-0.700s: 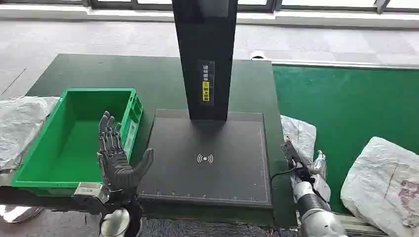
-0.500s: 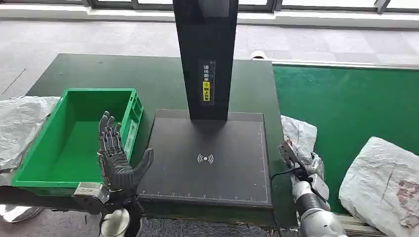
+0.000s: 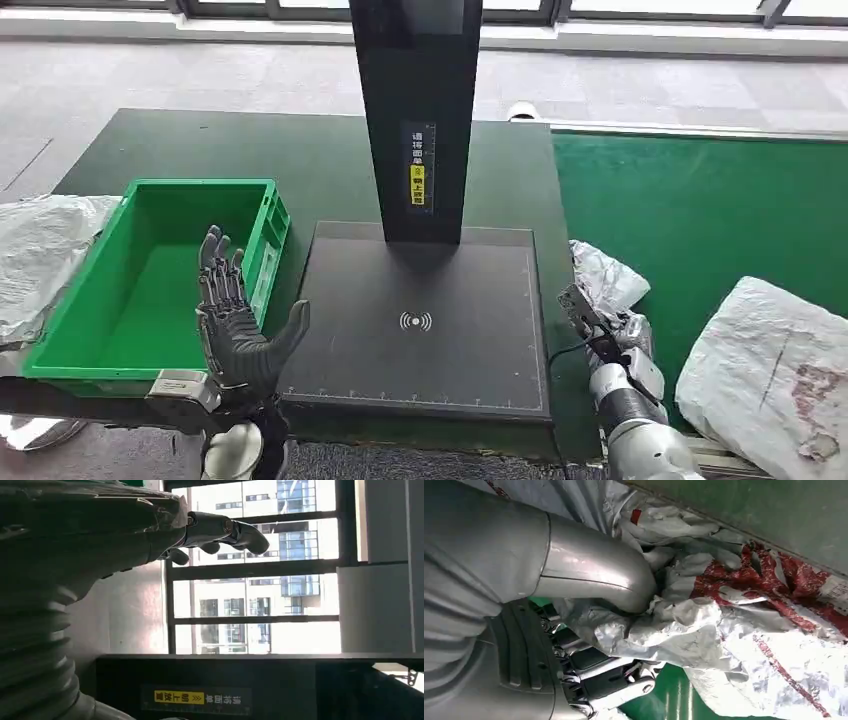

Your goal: Moved the parcel from conveyor to table for the left to box.

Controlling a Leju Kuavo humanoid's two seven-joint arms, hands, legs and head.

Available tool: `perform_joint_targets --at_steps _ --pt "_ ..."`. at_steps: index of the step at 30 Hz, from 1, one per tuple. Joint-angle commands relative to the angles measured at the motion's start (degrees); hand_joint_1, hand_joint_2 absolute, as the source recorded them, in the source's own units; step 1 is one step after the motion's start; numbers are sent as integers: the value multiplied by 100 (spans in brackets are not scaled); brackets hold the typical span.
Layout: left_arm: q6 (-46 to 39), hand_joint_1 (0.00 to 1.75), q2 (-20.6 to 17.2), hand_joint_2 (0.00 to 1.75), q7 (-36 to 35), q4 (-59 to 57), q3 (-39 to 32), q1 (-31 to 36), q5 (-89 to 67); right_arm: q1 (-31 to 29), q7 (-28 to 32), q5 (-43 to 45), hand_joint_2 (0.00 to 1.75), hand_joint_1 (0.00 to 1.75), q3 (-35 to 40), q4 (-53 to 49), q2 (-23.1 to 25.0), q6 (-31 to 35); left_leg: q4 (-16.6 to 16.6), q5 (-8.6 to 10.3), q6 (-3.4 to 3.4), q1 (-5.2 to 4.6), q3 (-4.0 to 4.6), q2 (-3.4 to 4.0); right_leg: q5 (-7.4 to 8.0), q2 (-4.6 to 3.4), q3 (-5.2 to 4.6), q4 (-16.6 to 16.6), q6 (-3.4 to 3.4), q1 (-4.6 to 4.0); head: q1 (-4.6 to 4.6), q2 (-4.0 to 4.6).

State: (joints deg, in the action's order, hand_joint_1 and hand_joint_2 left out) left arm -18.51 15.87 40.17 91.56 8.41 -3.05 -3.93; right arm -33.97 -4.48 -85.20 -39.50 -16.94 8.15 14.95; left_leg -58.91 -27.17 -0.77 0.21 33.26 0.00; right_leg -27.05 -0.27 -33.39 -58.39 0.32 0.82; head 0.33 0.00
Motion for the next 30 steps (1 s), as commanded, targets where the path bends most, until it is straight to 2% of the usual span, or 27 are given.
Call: perform_joint_targets --at_steps 1,2,4,5,10,12,15,16,22,23,24,25,27,29,30 --pt "-79 0 168 175 -17 -257 57 220 37 -66 154 53 175 175 241 201 -38 304 4 3 1 3 -1 -7 1 9 5 6 -2 -3 0 0" --pt "-153 0 181 175 -17 -172 41 166 40 -111 1214 335 175 175 181 28 92 1270 11 6 1 4 -5 -8 5 11 10 15 -3 -5 0 0" --pt "-153 0 181 175 -17 -172 41 166 40 -111 1214 335 175 175 181 28 92 1270 1 2 1 3 5 1 3 1 -3 3 -2 -3 2 0" --pt "-156 0 184 175 -17 -129 21 127 47 -161 1598 505 175 175 126 -135 200 1735 0 2 1 0 9 1 3 1 -7 0 -2 0 2 2" --pt "-156 0 184 175 -17 -129 21 127 47 -161 1598 505 175 175 126 -135 200 1735 4 5 2 1 10 1 6 2 -8 5 -2 2 0 0" --pt "-141 0 194 175 -17 -119 4 106 42 -170 2219 874 175 175 -7 -274 286 2348 4 4 2 2 10 2 6 0 -7 6 -2 1 0 0" --pt "-75 0 234 175 -17 -126 -45 102 31 127 3886 1850 175 175 -447 -1913 814 2505 3 3 2 -3 13 7 5 -5 -15 0 -3 6 2 2" --pt "-60 0 236 175 -17 -127 -58 104 28 157 4061 1951 175 175 -459 -2044 881 2505 0 2 1 -4 23 4 3 -3 -22 -5 -2 8 2 0" --pt "-60 0 236 175 -17 -127 -58 104 28 157 4061 1951 175 175 -459 -2044 881 2505 6 6 0 1 13 -9 3 11 -12 5 -3 0 0 0" --pt "153 0 312 175 -17 -202 -154 132 -46 1333 4448 3391 175 175 981 -3484 1076 2505 3 6 1 1 17 -11 3 12 -14 3 -2 0 0 2" --pt "144 0 272 175 -17 -245 -149 176 6 1710 4448 4244 175 175 2114 -5553 1185 2505 6 4 0 3 11 -19 -2 18 -5 6 -3 -1 0 0" --pt "156 0 251 175 -17 -299 -146 227 26 1991 4448 4312 175 175 2499 -6146 1185 2505 9 9 1 3 19 -43 -4 44 -5 9 -4 -1 0 0" --pt "156 0 251 175 -17 -299 -146 227 26 1991 4448 4312 175 175 2499 -6146 1185 2505 -3 7 0 -3 25 -32 -5 31 -20 -6 -1 6 0 0" --pt "156 0 251 175 -17 -299 -146 227 26 1991 4448 4312 175 175 2499 -6146 1185 2505 -2 3 1 -6 28 -61 -15 60 -9 -7 -2 10 4 0" --pt "156 0 251 175 -17 -299 -146 227 26 1991 4448 4312 175 175 2499 -6146 1185 2505 -3 1 -2 -1 33 -37 -7 34 -20 -6 -3 4 2 0"
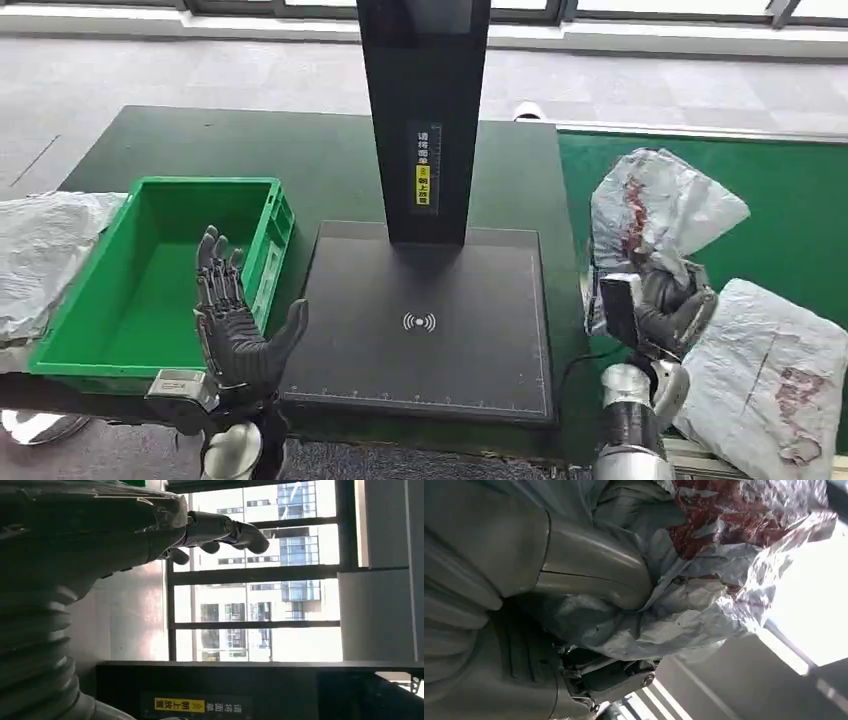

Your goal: Moved the parcel from conveyor to table for the left to box.

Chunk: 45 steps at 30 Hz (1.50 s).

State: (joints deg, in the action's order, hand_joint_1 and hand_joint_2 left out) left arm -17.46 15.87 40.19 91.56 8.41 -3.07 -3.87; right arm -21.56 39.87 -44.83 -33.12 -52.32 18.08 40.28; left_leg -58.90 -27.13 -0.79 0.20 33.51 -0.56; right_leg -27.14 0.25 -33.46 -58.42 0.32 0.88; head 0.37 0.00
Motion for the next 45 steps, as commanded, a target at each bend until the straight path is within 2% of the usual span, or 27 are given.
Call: perform_joint_targets --at_steps 1,2,3,5,13,15,18,19,20,21,23,25,32,44,45 --pt "51 0 251 175 -19 -299 -146 229 20 750 13 275 175 175 1861 -2608 192 -28 11 -5 1 4 -14 38 8 -33 5 15 -5 -6 -4 0" --pt "51 0 251 175 -19 -299 -146 229 20 750 13 275 175 175 1861 -2608 192 -28 6 -7 -7 1 -15 74 8 -71 -13 4 -5 -1 -4 0" --pt "51 0 251 175 -19 -299 -146 229 20 750 13 275 175 175 1861 -2608 192 -28 0 -15 -2 1 -21 79 3 -72 -9 -1 -5 -2 -7 0" --pt "51 0 251 175 -19 -299 -146 229 20 750 13 275 175 175 1861 -2608 192 -28 6 -5 0 1 -16 57 6 -49 -6 5 -6 -2 -4 0" --pt "51 0 251 175 -19 -299 -146 229 20 750 13 275 175 175 1861 -2608 192 -28 6 -3 0 5 -22 57 11 -47 5 10 -4 -5 -2 0" --pt "63 0 244 175 -19 -333 -141 263 40 861 13 208 175 175 2082 -2992 192 -28 4 -4 0 3 -21 58 9 -50 3 7 -4 -4 -2 2" --pt "48 0 215 175 -19 -373 -112 301 76 1182 13 299 175 175 2832 -3585 192 -28 13 -1 -1 3 -24 49 8 -39 6 12 -6 -4 -2 0" --pt "34 0 204 175 -19 -391 -119 321 91 1288 13 368 175 175 3312 -3382 192 -28 3 -5 -2 2 -19 57 7 -48 -2 3 -6 -3 -2 0" --pt "54 0 174 175 -19 -381 -123 309 103 1268 -11 253 175 175 4000 -2679 63 -788 5 -6 -2 3 -23 68 10 -62 -1 5 -5 -4 -2 2" --pt "82 0 168 175 -19 -391 -134 318 113 1173 -5 244 175 175 4138 -2461 100 -877 9 -6 -3 6 -29 68 10 -62 5 11 -7 -7 -2 0" --pt "139 0 128 175 -19 -446 -136 364 120 861 -22 609 175 175 4627 -1648 81 -1924 25 -6 -5 11 -46 112 25 -104 11 24 -10 -12 0 0" --pt "141 0 151 175 -19 -510 -121 409 104 403 -126 545 175 175 4783 -518 182 -1799 31 -3 -9 9 -47 122 28 -115 7 24 -11 -12 -2 0" --pt "44 0 116 175 -19 -505 138 253 66 69 -455 419 175 175 4759 973 101 -1952 37 18 -15 16 -45 61 23 -55 24 34 -8 -18 -4 0" --pt "-202 0 59 175 -19 -521 325 284 118 -237 -1030 138 175 175 4806 2048 117 -2231 30 18 -16 17 -30 49 22 -46 14 26 -11 -15 -4 2" --pt "-220 0 59 175 -19 -502 328 269 119 -264 -1094 145 175 152 4762 2111 123 -2176 12 9 -17 13 -19 49 13 -48 2 7 -8 -11 -4 0"
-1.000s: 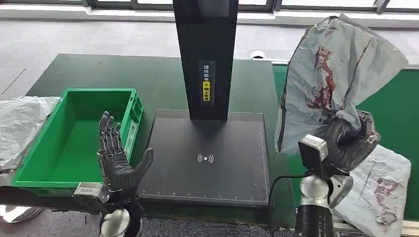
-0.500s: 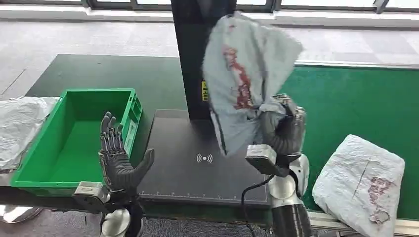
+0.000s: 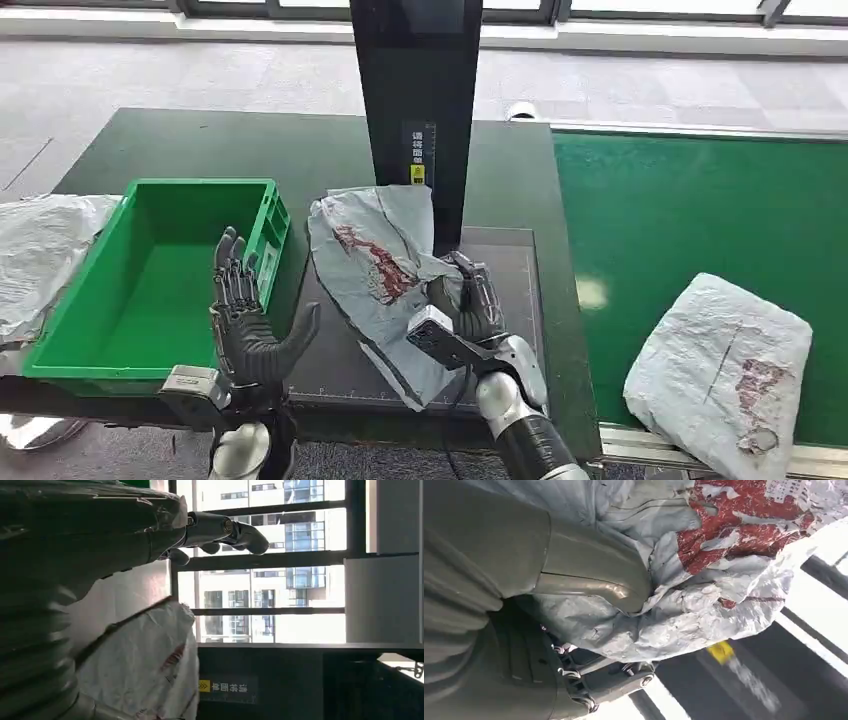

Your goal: Moved the parcel from conveyor to table for the left to box.

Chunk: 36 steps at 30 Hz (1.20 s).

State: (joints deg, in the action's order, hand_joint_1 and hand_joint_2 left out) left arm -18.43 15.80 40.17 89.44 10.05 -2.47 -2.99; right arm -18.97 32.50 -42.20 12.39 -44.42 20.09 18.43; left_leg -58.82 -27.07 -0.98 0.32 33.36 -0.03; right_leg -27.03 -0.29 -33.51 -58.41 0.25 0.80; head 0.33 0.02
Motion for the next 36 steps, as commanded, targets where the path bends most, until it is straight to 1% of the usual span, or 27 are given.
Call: perform_joint_targets --at_steps 1,5,6,7,8,10,13,14,15,17,19,20,25,27,29,31,32,33,34,35,36 --pt "-129 0 67 175 -17 -272 162 202 41 -534 -369 -120 175 152 196 1346 -77 42 11 7 2 4 -8 -5 6 8 12 14 -3 -5 0 -2" --pt "-129 0 67 175 -17 -272 162 202 41 -534 -369 -120 175 152 196 1346 -77 42 5 4 2 1 -3 -3 3 5 4 5 -1 -2 0 -2" --pt "-129 0 67 175 -17 -272 162 202 41 -534 -369 -120 175 56 196 1346 -77 42 3 3 2 1 -1 -2 2 4 2 4 0 -3 0 -2" --pt "-145 0 71 175 -17 -226 140 184 55 -556 -406 -101 175 9 135 1377 -78 119 7 5 3 3 -4 -3 5 6 7 11 -1 -4 0 -2" --pt "-171 0 71 175 -17 -208 128 168 44 -554 -404 -33 175 0 35 1368 -63 226 4 3 3 1 -2 -3 3 6 3 5 0 -2 0 0" --pt "-184 0 61 175 -17 -202 129 143 33 -570 -424 16 175 0 -41 1392 -83 254 6 4 3 3 -4 -5 3 8 7 9 -1 -4 0 0" --pt "-187 0 60 175 -17 -202 116 123 16 -584 -344 43 175 0 -145 1387 -97 481 3 3 3 1 -2 -5 2 7 5 5 0 -2 0 -2" --pt "-200 0 54 175 -17 -215 127 126 -3 -579 -312 47 175 0 -182 1364 -94 602 22 13 5 5 -13 -9 13 13 21 30 -2 -7 0 0" --pt "-215 0 44 175 -17 -216 147 133 -23 -569 -220 142 175 0 -248 1331 -79 575 4 4 3 2 -1 -6 3 8 5 6 0 -2 0 -2" --pt "-445 0 -50 175 -17 -336 329 185 -198 -499 169 513 175 0 -474 1151 -38 499 4 5 2 0 0 -9 2 11 2 5 -1 -1 0 0" --pt "-638 0 -118 175 -17 -526 496 248 -337 -446 355 716 175 0 -602 1022 -26 579 8 8 2 1 -3 -17 2 19 7 9 -1 -1 0 -2" --pt "-638 0 -118 175 -17 -526 496 248 -337 -446 355 716 175 0 -602 1022 -26 579 16 13 3 0 -6 -22 5 26 12 17 -2 -1 0 -2" --pt "-638 0 -118 175 -17 -526 496 248 -337 -446 355 716 175 0 -602 1022 -26 579 5 4 2 0 -4 -3 2 5 3 5 -1 -1 0 -2" --pt "-638 0 -118 175 -17 -526 496 248 -337 -446 355 716 175 0 -602 1022 -26 579 7 6 1 1 -2 -7 5 12 1 7 -4 -2 0 0" --pt "-889 0 -196 175 -17 -884 715 377 -440 -377 643 1066 175 0 -742 827 -9 648 13 9 2 2 -8 -13 7 18 10 15 -5 -3 2 -2" --pt "-879 0 -226 175 -17 -1190 823 485 -471 -274 750 1299 175 0 -738 540 -22 660 17 12 3 3 -8 -18 9 23 13 20 -5 -5 2 -2" --pt "-977 0 -243 175 -17 -1512 916 598 -580 -95 750 1498 175 0 -642 63 -50 726 22 16 3 -2 -10 -24 9 29 15 22 -5 0 0 -2" --pt "-1030 0 -258 175 -17 -1853 1075 721 -514 98 750 1732 175 0 -468 -451 -112 939 10 10 2 -1 -3 -23 4 28 6 10 -4 0 0 0" --pt "-993 0 -283 175 -17 -2013 1014 788 -542 191 750 1779 175 0 -453 -735 -95 975 24 18 3 -3 -9 -39 6 44 17 22 -5 2 0 -2" --pt "-1099 0 -174 175 -17 -2592 1034 981 -767 440 750 1959 175 0 -202 -1370 -209 1312 18 17 4 2 -6 -45 6 50 18 23 -4 -3 2 -2" --pt "-1085 0 -148 175 -17 -2825 1045 1076 -824 538 750 2062 175 0 -70 -1662 -254 1459 12 14 4 -4 -2 -39 3 42 10 12 -3 3 0 -2"
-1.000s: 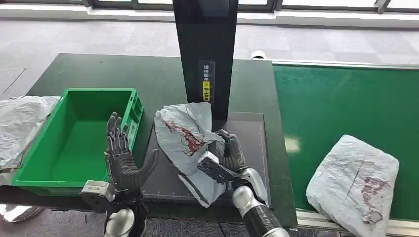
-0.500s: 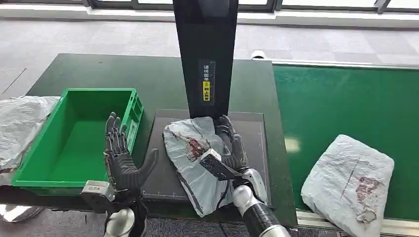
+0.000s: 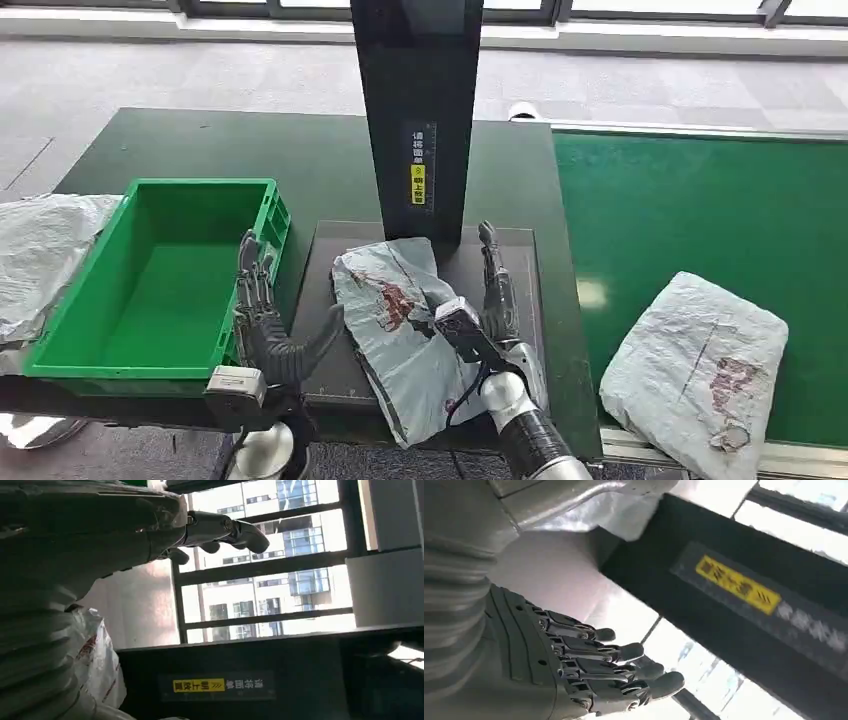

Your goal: Moved the parcel from conveyor to table for the left to box.

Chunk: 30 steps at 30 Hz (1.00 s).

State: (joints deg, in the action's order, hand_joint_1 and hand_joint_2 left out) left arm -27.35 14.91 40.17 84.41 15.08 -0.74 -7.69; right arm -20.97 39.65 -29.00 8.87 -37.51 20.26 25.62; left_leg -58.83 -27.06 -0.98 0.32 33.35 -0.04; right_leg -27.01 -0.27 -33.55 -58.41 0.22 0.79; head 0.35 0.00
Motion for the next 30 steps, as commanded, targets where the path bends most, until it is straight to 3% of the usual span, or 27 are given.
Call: perform_joint_targets --at_steps 1,3,4,5,6,8,9,11,19,20,24,25,26,27,30 --pt "-253 0 -31 175 -17 -2570 560 1008 -437 849 35 823 175 0 396 -2660 -304 870 20 17 5 -1 -7 -43 4 46 23 23 0 -1 0 0" --pt "-284 0 54 175 -17 -3437 598 1329 -684 1087 35 842 175 0 702 -3422 -414 1438 10 11 4 -5 0 -35 -1 37 13 9 0 4 0 0" --pt "-728 0 205 175 -17 -4632 607 1774 -1295 1408 35 277 175 0 484 -4306 -217 1438 19 17 5 -5 -4 -45 3 48 21 21 0 4 0 0" --pt "-728 0 205 175 -17 -4632 607 1774 -1295 1408 35 277 175 0 484 -4306 -217 1438 11 12 4 -3 -3 -36 0 40 14 13 0 2 -2 0" --pt "-1002 0 363 175 -120 -5611 606 2155 -1777 1668 35 -114 175 0 469 -4978 -56 1438 20 20 3 -5 -6 -58 0 63 23 22 -1 3 0 0" --pt "-1040 0 453 175 -223 -6055 577 2318 -2009 1825 35 -350 175 0 460 -5507 -26 1438 25 27 4 -6 -4 -81 0 86 31 29 -3 3 0 2" --pt "-979 0 486 175 -266 -6252 529 2392 -2136 1916 35 -533 175 0 418 -5863 -26 1438 10 11 3 -8 -3 -43 -2 44 14 13 -2 5 0 0" --pt "-958 0 497 175 -414 -6387 531 2442 -2343 2019 35 -683 175 0 236 -6355 -26 1438 6 8 3 -7 -1 -44 -5 47 16 10 -1 4 2 0" --pt "-856 0 444 175 -959 -6609 661 2538 -2859 1917 35 -557 175 0 87 -6614 -26 1438 18 9 2 -2 -17 -28 2 33 26 26 -5 -2 0 0" --pt "-586 10 427 175 -1192 -6781 883 2599 -3125 1904 35 -542 175 0 132 -6573 -26 1438 10 5 2 -5 -13 -20 0 24 18 14 -4 2 2 0" --pt "-541 10 441 175 -1208 -6780 899 2582 -3141 1898 35 -536 175 0 145 -6556 -26 1438 10 5 2 -6 -14 -11 3 15 19 14 -3 3 0 0" --pt "-472 70 464 175 -1207 -6773 908 2564 -3144 1890 35 -533 175 0 157 -6535 -26 1438 33 17 3 -1 -25 -18 14 25 34 41 -6 -3 2 0" --pt "-308 161 442 175 -1209 -6767 974 2572 -3215 1878 35 -541 175 0 161 -6518 -26 1438 17 9 4 -3 -20 -16 6 20 32 23 -4 0 2 0" --pt "-250 175 443 175 -1306 -6723 1028 2553 -3316 1874 35 -535 175 0 161 -6501 -26 1438 27 15 5 -1 -25 -19 12 24 39 35 -4 -3 2 0" --pt "-206 175 462 175 -1345 -6619 1041 2512 -3411 1860 35 -509 175 0 124 -6466 -26 1438 10 6 5 -6 -23 -13 4 15 32 14 -1 4 2 0"
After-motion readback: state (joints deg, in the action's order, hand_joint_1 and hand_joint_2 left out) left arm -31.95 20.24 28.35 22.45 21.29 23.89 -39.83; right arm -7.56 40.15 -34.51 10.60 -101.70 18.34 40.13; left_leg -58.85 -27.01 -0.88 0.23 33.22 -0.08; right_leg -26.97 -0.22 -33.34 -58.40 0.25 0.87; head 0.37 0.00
